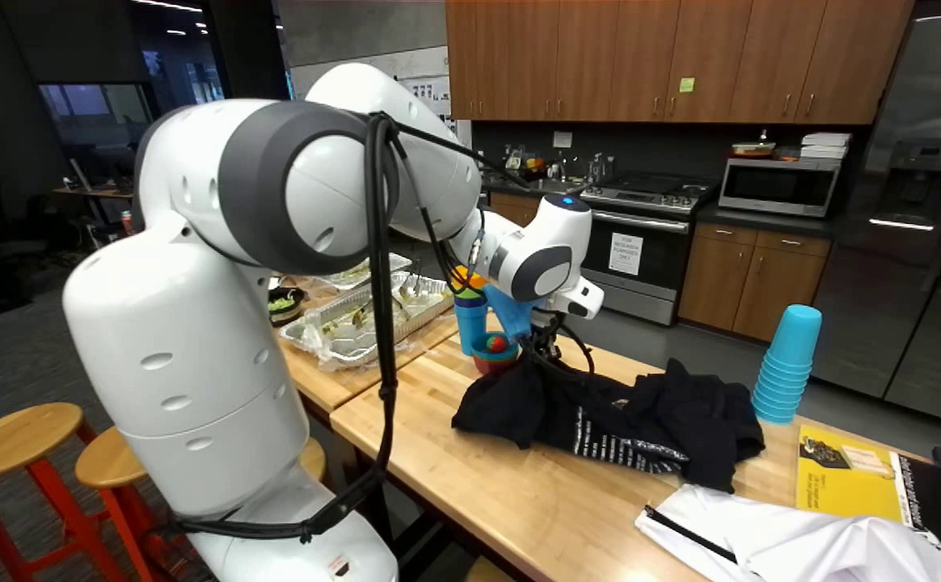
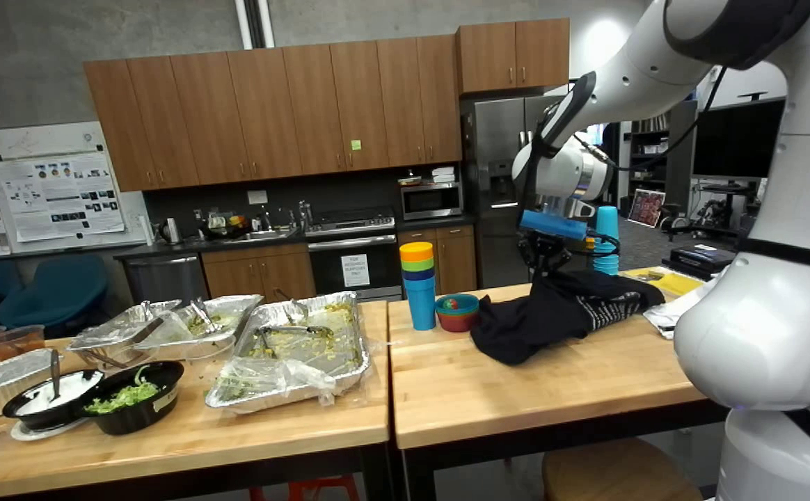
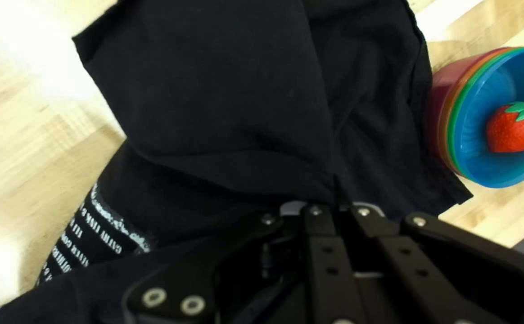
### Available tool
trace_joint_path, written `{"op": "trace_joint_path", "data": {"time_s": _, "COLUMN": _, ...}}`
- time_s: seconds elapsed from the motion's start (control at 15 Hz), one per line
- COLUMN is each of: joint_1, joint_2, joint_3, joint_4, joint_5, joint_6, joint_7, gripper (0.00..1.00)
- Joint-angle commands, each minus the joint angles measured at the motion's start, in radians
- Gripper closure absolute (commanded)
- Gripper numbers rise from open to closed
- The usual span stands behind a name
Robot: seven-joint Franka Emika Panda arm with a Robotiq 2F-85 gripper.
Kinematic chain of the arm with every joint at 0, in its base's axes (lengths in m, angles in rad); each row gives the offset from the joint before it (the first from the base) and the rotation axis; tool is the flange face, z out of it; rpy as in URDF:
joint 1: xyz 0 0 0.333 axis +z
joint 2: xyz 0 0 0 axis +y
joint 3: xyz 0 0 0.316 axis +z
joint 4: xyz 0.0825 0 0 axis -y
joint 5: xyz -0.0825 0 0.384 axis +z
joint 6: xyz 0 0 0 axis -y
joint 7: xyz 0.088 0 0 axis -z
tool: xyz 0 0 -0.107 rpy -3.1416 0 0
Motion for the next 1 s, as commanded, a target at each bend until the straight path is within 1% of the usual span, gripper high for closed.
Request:
{"op": "trace_joint_path", "data": {"time_s": 0.0, "joint_1": 0.021, "joint_2": 0.07, "joint_3": 0.005, "joint_4": 0.072, "joint_5": -0.035, "joint_6": 0.003, "joint_7": 0.075, "gripper": 0.99}}
{"op": "trace_joint_path", "data": {"time_s": 0.33, "joint_1": 0.06, "joint_2": 0.138, "joint_3": 0.014, "joint_4": 0.131, "joint_5": -0.087, "joint_6": -0.01, "joint_7": 0.152, "gripper": 0.99}}
{"op": "trace_joint_path", "data": {"time_s": 0.53, "joint_1": 0.082, "joint_2": 0.202, "joint_3": 0.012, "joint_4": 0.195, "joint_5": -0.119, "joint_6": -0.035, "joint_7": 0.215, "gripper": 0.99}}
{"op": "trace_joint_path", "data": {"time_s": 0.6, "joint_1": 0.087, "joint_2": 0.22, "joint_3": 0.011, "joint_4": 0.224, "joint_5": -0.114, "joint_6": -0.08, "joint_7": 0.216, "gripper": 0.99}}
{"op": "trace_joint_path", "data": {"time_s": 0.73, "joint_1": 0.099, "joint_2": 0.25, "joint_3": 0.004, "joint_4": 0.251, "joint_5": -0.152, "joint_6": -0.075, "joint_7": 0.243, "gripper": 0.99}}
{"op": "trace_joint_path", "data": {"time_s": 0.8, "joint_1": 0.102, "joint_2": 0.268, "joint_3": 0.0, "joint_4": 0.275, "joint_5": -0.166, "joint_6": -0.1, "joint_7": 0.257, "gripper": 0.69}}
{"op": "trace_joint_path", "data": {"time_s": 0.87, "joint_1": 0.101, "joint_2": 0.285, "joint_3": -0.004, "joint_4": 0.307, "joint_5": -0.179, "joint_6": -0.172, "joint_7": 0.256, "gripper": 0.69}}
{"op": "trace_joint_path", "data": {"time_s": 0.93, "joint_1": 0.101, "joint_2": 0.295, "joint_3": -0.005, "joint_4": 0.32, "joint_5": -0.18, "joint_6": -0.202, "joint_7": 0.251, "gripper": 0.64}}
